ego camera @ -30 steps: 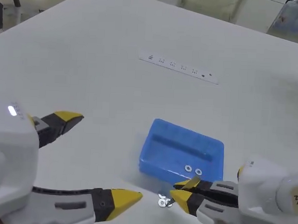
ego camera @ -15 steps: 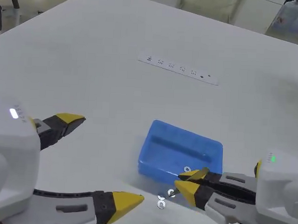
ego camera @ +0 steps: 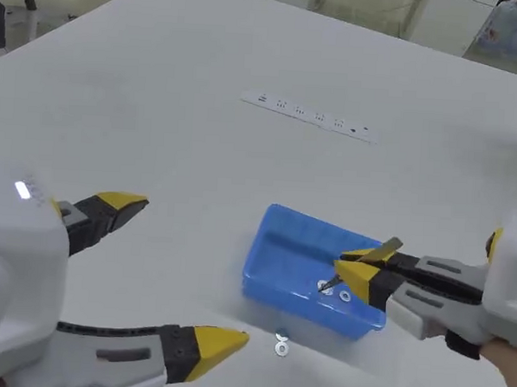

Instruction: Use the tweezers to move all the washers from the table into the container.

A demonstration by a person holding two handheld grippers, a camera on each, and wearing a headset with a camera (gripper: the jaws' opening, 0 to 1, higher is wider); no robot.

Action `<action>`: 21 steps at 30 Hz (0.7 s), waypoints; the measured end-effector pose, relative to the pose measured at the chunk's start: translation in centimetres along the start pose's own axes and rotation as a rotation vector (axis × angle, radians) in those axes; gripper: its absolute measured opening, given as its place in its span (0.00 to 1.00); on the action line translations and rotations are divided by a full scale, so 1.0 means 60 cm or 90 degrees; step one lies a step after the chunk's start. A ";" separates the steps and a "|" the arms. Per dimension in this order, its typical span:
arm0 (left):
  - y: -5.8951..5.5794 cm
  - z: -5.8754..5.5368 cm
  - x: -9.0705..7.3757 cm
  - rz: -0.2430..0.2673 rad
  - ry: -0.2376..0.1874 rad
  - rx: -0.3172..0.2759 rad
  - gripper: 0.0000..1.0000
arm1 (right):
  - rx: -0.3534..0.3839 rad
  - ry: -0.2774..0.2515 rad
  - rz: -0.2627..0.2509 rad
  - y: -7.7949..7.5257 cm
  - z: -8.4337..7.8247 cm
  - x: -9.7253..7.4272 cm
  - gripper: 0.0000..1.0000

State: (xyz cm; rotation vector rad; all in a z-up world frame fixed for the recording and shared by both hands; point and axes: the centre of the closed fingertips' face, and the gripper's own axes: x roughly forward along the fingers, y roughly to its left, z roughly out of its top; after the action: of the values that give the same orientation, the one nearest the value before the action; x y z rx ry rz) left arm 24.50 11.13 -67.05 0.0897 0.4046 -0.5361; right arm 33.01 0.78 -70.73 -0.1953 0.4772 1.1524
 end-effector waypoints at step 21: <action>0.009 0.000 -0.019 0.018 -0.006 -0.005 0.89 | 0.034 0.062 -0.011 -0.042 -0.043 0.067 0.03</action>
State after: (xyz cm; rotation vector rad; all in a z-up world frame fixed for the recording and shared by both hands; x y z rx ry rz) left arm 23.91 12.15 -66.63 0.0855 0.3958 -0.5066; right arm 35.91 2.09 -75.09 -0.2091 0.5901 1.1150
